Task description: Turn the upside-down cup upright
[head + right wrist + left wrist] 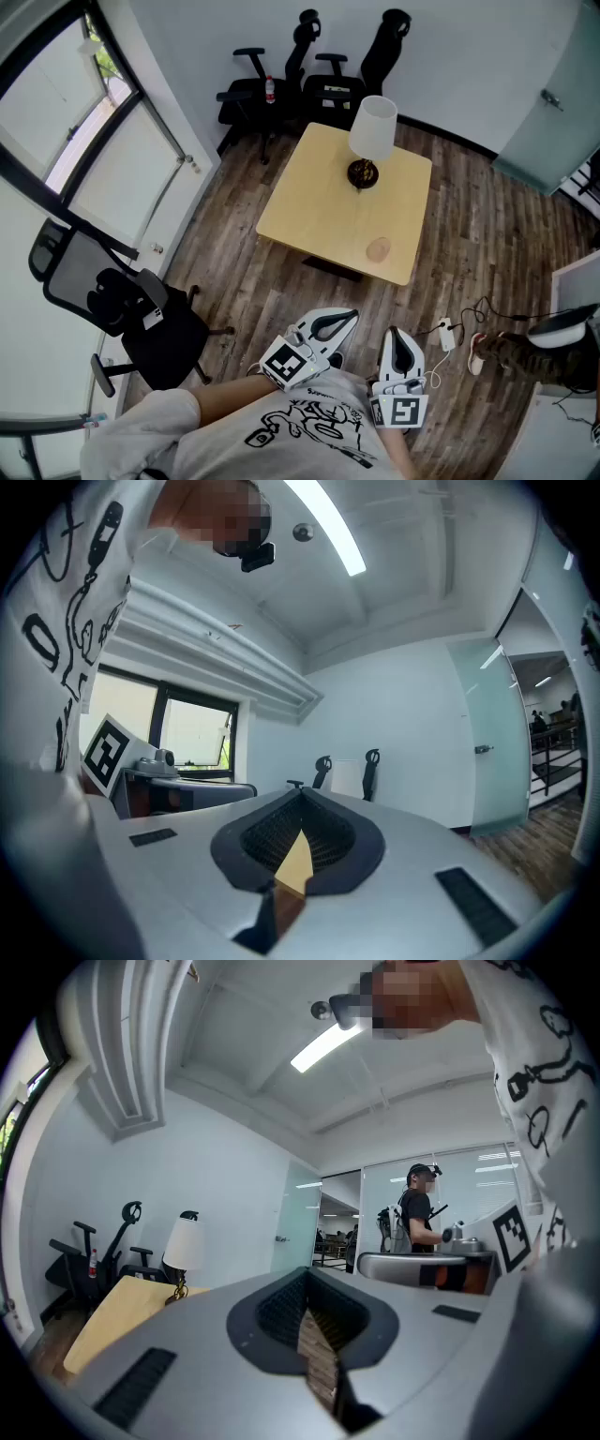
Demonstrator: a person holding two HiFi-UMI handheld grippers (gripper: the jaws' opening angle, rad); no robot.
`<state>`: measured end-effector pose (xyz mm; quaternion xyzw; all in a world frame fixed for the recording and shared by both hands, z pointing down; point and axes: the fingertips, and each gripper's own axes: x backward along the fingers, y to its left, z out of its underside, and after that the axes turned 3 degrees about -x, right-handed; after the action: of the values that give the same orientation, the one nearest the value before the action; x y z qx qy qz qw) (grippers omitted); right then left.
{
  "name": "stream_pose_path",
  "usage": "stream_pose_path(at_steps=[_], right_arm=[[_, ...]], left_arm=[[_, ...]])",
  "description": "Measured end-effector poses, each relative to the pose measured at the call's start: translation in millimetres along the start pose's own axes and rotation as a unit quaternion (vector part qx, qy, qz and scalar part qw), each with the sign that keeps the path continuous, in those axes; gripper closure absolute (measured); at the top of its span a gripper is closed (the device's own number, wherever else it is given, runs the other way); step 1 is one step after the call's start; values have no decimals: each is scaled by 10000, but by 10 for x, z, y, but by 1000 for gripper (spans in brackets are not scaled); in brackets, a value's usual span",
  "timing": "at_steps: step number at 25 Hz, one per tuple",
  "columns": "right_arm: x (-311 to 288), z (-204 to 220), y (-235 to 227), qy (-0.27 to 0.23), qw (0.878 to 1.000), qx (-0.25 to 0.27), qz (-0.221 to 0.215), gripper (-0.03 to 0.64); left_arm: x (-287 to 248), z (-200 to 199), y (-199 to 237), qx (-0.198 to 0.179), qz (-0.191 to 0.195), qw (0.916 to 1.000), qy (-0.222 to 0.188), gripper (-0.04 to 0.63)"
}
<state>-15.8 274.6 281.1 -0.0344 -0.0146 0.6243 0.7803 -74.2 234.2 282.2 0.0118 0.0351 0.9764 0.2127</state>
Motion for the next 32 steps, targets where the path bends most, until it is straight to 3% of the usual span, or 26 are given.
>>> stream_pose_path(at_steps=[13,23,32], right_arm=[[204,9,-140,-164,9994,-251,-161,592],[450,138,-298,-20,9988,-366,-313,592],[384,195,-350,-26,9976,-534,-449,592]], left_arm=[[-116,125,-204,63,-137,9997,202,592],[-209,326,-487,252,-263,9985,408,592],[-228,372,-417,233,-465,9973,525,592]])
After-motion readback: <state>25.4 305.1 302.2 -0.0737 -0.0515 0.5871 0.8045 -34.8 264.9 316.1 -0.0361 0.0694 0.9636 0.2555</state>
